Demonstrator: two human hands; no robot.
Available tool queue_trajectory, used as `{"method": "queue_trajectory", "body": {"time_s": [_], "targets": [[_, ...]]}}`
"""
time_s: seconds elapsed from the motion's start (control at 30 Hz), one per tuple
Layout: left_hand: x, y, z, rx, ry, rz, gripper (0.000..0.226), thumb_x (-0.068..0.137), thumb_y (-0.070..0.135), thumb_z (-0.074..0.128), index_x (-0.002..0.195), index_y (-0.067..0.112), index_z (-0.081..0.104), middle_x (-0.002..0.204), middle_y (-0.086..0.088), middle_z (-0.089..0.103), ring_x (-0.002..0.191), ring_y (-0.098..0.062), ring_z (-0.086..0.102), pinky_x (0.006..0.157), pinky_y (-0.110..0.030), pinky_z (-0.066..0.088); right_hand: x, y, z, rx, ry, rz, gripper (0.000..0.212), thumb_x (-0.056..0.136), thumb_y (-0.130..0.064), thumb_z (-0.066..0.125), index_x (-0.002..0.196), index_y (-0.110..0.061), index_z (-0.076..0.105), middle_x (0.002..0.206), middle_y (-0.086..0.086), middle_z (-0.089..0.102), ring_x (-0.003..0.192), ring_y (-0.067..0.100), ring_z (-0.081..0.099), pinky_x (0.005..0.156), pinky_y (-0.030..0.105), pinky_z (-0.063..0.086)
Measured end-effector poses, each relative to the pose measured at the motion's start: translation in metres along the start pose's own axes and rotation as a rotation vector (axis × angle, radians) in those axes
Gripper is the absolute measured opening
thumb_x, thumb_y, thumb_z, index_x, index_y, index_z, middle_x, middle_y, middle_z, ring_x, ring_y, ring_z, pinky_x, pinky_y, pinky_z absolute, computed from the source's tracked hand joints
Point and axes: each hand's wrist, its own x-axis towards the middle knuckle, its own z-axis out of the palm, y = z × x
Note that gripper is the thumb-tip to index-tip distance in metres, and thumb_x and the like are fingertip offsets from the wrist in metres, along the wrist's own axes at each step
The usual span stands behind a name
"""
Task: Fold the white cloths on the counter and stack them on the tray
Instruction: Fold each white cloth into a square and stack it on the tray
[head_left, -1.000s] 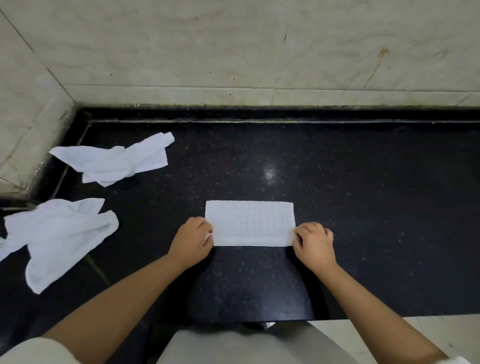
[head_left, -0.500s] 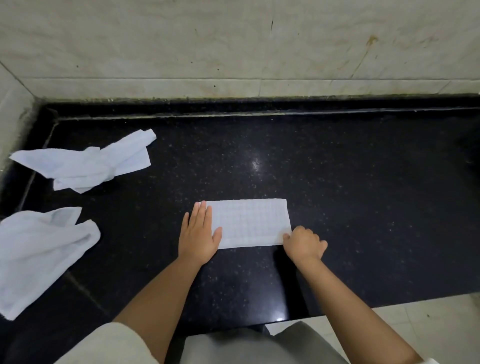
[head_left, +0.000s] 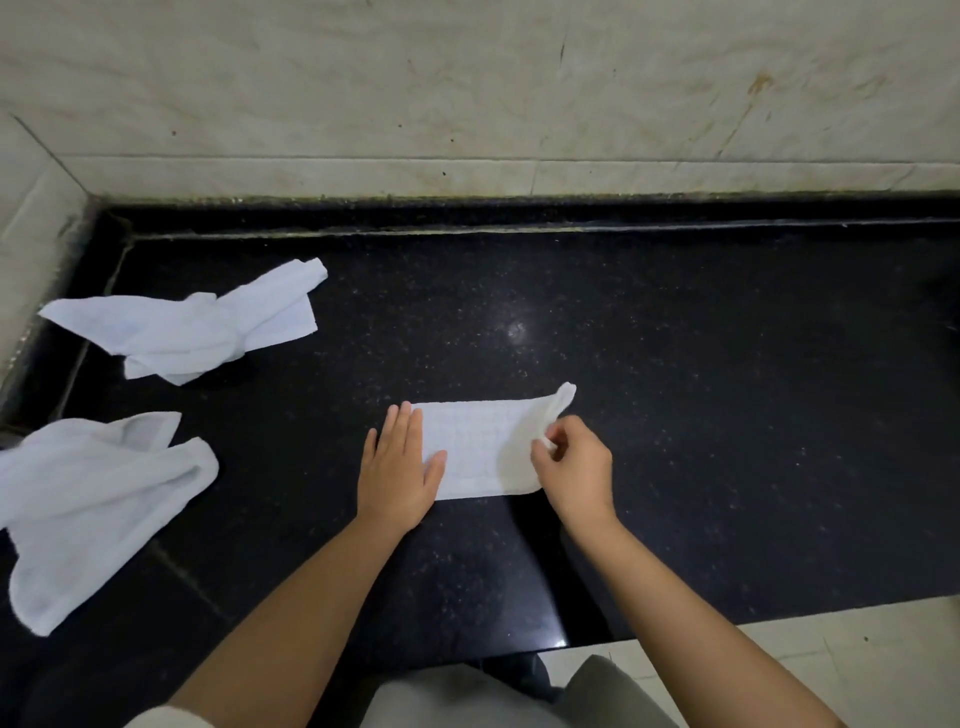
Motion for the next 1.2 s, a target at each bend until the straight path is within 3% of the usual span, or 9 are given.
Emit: {"method": "queue_trajectory", "body": {"time_s": [0.2,0.3,0.47,0.57,0.67,0.83,0.93,1.13,1.2], "targets": [[-0.031,-0.048,-0.006,-0.005,0.059,-0.153,0.062,0.098,0.041,0.023,0.148,0.007,0.012,0.157,-0.008,0.006,0.146,-0.019,0.001,0.118,-0.038,0.004,-0.022,-0.036,0.065,-0.069,-0.155,-0.289,0.016,0.088,-0.005,0.054,0.103,-0.003,0.059,0.094,-0.002,0.055,0.083,0.013,0.051,0.072,0.014,0.035],[-0.044,-0.062,0.001,0.031,0.054,-0.177,0.085,0.079,0.053,-0.005,0.147,0.007,0.018,0.156,-0.009,0.012,0.145,-0.021,0.007,0.117,-0.038,0.006,-0.030,-0.032,0.095,-0.266,-0.302,-0.394,0.014,0.084,0.002,0.052,0.095,0.003,0.062,0.092,0.016,0.064,0.086,0.029,0.059,0.078,0.033,0.048],[-0.048,-0.068,0.007,0.032,0.065,-0.166,0.087,0.077,0.052,-0.007,0.146,0.006,0.019,0.156,-0.010,0.014,0.145,-0.022,0.009,0.117,-0.037,0.004,-0.034,-0.018,0.107,-0.355,-0.329,-0.496,0.019,0.056,0.015,0.067,0.065,0.000,0.062,0.059,0.012,0.061,0.053,0.029,0.057,0.047,0.034,0.050],[-0.049,-0.068,0.008,0.030,0.061,-0.167,0.071,0.091,0.049,0.005,0.148,0.008,0.014,0.157,-0.009,0.009,0.146,-0.020,0.004,0.117,-0.036,0.001,-0.030,-0.020,0.105,-0.388,-0.350,-0.516,0.015,0.075,0.011,0.056,0.085,0.006,0.065,0.079,0.019,0.064,0.075,0.034,0.059,0.068,0.042,0.052],[-0.049,-0.069,0.009,0.033,0.065,-0.157,0.067,0.094,0.047,0.009,0.148,0.008,0.013,0.157,-0.009,0.007,0.146,-0.020,0.003,0.117,-0.036,0.000,-0.026,-0.024,0.103,-0.346,-0.311,-0.440,0.025,0.089,0.001,0.047,0.109,0.004,0.062,0.101,0.017,0.064,0.097,0.030,0.056,0.085,0.032,0.044],[-0.048,-0.070,0.012,0.023,0.094,-0.143,0.081,0.083,0.050,-0.001,0.145,0.006,0.023,0.155,-0.011,0.018,0.145,-0.022,0.012,0.116,-0.038,0.005,-0.029,-0.027,0.110,-0.439,-0.244,-0.563,0.017,0.067,0.006,0.064,0.079,-0.005,0.069,0.073,0.007,0.068,0.066,0.027,0.063,0.060,0.033,0.048],[-0.048,-0.070,0.012,0.019,0.074,-0.136,0.085,0.079,0.051,-0.004,0.145,0.005,0.024,0.155,-0.011,0.018,0.145,-0.023,0.013,0.116,-0.039,0.006,-0.032,-0.017,0.105,-0.522,-0.313,-0.661,0.039,0.045,0.004,0.075,0.081,-0.010,0.070,0.072,0.000,0.067,0.061,0.020,0.063,0.052,0.028,0.049],[-0.050,-0.066,0.009,0.033,0.290,0.019,0.055,0.084,0.038,0.033,0.123,0.005,0.055,0.131,-0.015,0.056,0.127,-0.029,0.047,0.101,-0.051,0.040,-0.021,0.003,0.064,-0.597,-0.169,-0.769,0.038,0.046,0.003,0.069,0.080,-0.012,0.071,0.079,-0.001,0.068,0.072,0.021,0.066,0.072,0.031,0.050],[-0.050,-0.054,0.015,0.022,0.411,0.222,0.046,0.082,0.033,0.039,0.118,0.009,0.053,0.126,-0.012,0.060,0.124,-0.025,0.042,0.103,-0.049,0.033,-0.020,0.014,0.052,-0.699,-0.096,-0.758,0.032,0.048,0.002,0.066,0.075,-0.013,0.069,0.078,-0.002,0.067,0.074,0.021,0.065,0.079,0.030,0.044]]}}
